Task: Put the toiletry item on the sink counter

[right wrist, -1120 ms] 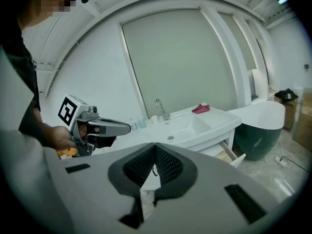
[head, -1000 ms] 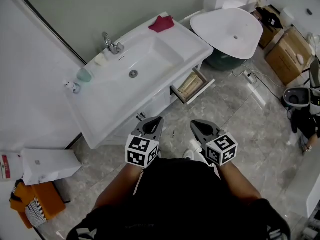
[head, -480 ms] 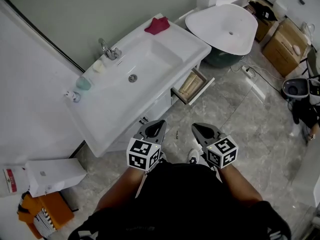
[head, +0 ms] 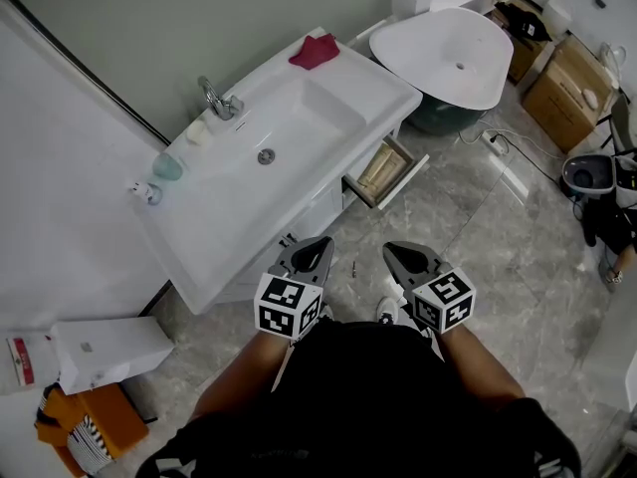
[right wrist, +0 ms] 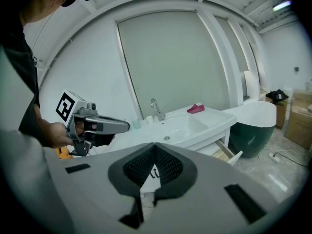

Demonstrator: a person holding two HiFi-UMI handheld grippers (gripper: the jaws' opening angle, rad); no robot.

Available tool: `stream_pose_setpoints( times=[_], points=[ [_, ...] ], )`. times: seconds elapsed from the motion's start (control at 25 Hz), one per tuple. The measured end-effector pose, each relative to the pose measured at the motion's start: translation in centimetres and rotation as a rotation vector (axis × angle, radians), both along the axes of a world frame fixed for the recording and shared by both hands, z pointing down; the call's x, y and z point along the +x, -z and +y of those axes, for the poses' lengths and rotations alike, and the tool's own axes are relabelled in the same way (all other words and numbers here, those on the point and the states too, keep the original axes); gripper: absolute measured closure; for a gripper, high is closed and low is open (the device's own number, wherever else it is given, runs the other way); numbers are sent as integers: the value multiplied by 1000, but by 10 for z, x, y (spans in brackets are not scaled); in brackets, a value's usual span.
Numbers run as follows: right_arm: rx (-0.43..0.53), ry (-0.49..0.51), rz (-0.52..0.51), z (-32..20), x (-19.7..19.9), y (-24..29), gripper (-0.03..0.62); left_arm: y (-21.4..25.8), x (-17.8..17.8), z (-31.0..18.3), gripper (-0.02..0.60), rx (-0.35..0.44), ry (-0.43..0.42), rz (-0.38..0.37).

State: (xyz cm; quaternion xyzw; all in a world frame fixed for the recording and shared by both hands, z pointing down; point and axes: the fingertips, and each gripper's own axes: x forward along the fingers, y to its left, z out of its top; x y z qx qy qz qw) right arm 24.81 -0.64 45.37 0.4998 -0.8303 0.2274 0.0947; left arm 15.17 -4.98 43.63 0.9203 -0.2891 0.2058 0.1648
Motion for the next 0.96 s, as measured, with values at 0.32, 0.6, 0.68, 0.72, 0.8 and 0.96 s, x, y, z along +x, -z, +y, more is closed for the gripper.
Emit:
stream_pose_setpoints(
  times=[0.32, 0.6, 0.68, 0.72, 0.8, 0.96],
  points=[
    [-2, -7, 1, -3, 1, 0, 591, 1, -2, -2, 578, 5, 0, 3],
    [-8, -8, 6, -3, 0, -4, 591, 0, -2, -4, 578, 7, -1, 7],
    [-8, -10, 5, -2, 1, -4, 591, 0, -1, -3, 578, 6, -2, 7],
    [-8, -10, 5, -1, 1, -5, 591, 0, -1, -2, 578, 6, -4, 7],
    [-11, -11, 5, 0, 2, -5, 591, 0, 0, -2, 578, 6, -4, 7],
    [-14, -8, 6, 3, 2, -6, 591, -1, 1, 0, 578, 3, -5, 4]
  ],
)
